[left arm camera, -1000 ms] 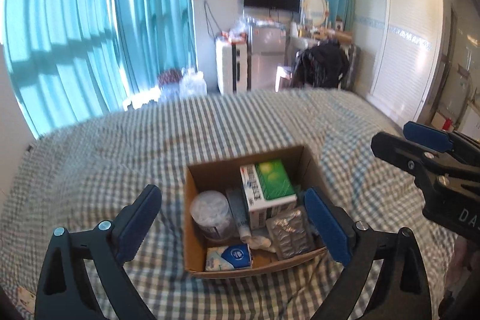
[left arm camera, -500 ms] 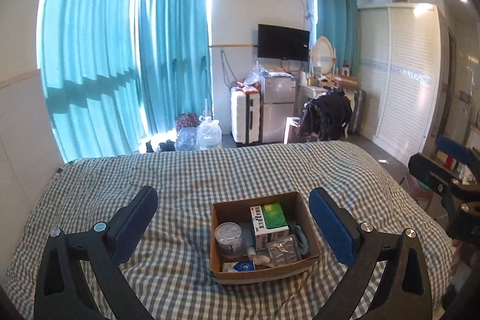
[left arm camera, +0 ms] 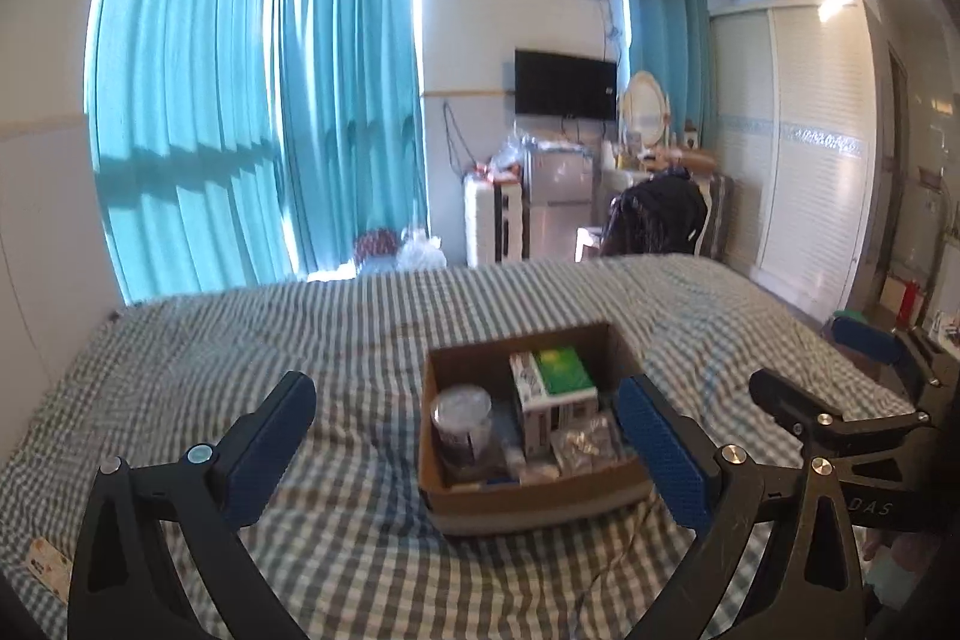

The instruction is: Organize objects

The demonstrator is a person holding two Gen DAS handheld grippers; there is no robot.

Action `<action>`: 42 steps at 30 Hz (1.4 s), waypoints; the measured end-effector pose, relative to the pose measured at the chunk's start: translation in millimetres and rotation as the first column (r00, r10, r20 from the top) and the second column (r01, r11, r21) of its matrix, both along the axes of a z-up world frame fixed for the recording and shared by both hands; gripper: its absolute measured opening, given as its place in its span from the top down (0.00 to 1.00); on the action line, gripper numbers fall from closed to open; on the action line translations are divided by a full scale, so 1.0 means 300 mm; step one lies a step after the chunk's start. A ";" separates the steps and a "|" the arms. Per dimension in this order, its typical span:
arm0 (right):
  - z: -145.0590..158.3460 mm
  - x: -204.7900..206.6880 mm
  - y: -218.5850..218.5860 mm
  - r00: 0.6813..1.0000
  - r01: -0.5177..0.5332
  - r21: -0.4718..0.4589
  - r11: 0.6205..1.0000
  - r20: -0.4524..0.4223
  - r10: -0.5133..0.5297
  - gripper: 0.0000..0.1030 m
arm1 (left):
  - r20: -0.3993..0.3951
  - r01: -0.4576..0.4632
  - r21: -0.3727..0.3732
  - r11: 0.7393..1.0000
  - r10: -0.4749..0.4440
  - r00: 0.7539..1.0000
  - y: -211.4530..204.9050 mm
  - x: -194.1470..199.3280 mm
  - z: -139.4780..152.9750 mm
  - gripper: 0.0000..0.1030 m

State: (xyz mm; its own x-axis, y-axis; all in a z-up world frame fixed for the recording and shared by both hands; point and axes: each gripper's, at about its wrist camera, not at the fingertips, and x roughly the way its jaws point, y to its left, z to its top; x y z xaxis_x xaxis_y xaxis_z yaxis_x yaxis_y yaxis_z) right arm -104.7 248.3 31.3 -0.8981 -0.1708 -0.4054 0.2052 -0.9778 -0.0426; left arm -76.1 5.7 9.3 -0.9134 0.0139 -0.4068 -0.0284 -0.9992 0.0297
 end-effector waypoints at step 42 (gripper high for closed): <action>-0.083 -0.010 -0.030 1.000 0.001 0.003 1.000 0.025 -0.001 0.00 | 0.066 -0.014 -0.005 1.000 0.014 0.998 -0.009 -0.014 -0.105 0.00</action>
